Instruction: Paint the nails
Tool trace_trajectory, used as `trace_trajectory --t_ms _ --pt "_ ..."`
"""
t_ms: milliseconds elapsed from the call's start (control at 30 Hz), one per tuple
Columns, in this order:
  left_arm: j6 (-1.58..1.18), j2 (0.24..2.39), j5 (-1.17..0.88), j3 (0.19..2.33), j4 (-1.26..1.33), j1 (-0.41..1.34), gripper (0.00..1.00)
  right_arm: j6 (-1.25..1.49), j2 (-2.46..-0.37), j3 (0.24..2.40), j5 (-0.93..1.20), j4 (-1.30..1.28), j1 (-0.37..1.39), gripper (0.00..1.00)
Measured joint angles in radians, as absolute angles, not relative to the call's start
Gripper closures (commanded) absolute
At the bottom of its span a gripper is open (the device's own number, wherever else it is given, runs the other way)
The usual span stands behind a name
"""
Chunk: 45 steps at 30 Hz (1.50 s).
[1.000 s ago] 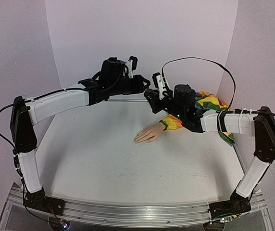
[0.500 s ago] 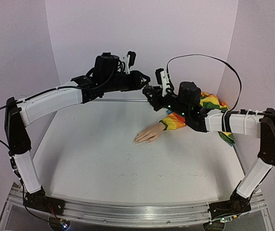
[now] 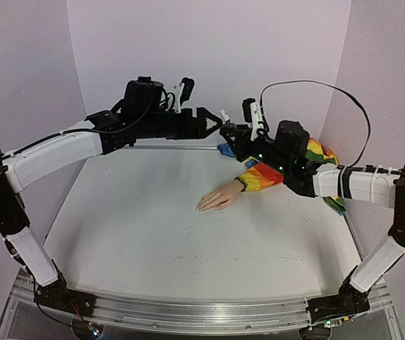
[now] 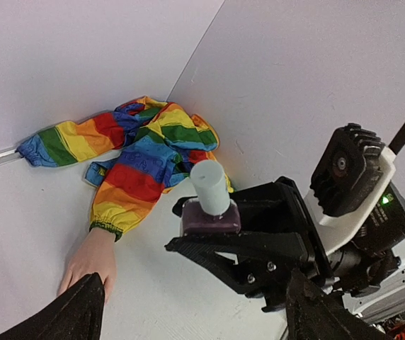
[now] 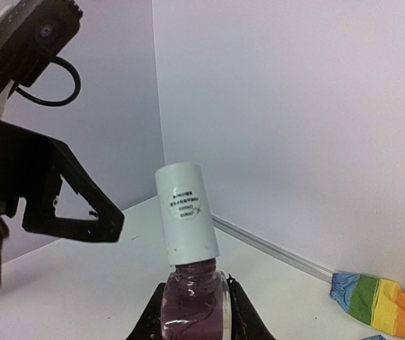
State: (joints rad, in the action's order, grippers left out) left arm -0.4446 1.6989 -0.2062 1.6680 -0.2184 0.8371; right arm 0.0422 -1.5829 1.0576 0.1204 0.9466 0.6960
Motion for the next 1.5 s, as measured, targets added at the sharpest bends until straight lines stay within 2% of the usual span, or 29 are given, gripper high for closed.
trace_trajectory --t_ms 133,267,567,1067,1500 --pt "-0.446 1.593 -0.221 1.611 -0.266 0.822 0.12 0.041 -1.548 1.021 0.161 0.962 0.696 1.0" --pt "-0.456 1.555 -0.306 1.649 -0.36 0.781 0.16 0.029 -1.51 0.983 0.241 0.962 0.696 1.0" --pt "-0.471 1.661 -0.54 1.88 -0.586 0.759 0.25 -0.034 -1.491 0.979 0.419 0.92 0.696 1.0" --pt "-0.466 1.757 -0.599 1.928 -0.676 0.763 0.32 -0.04 -1.54 1.045 0.548 0.883 0.696 1.0" --pt "-0.443 1.757 -0.59 1.95 -0.683 0.772 0.57 -0.038 -1.555 1.058 0.562 0.877 0.696 1.0"
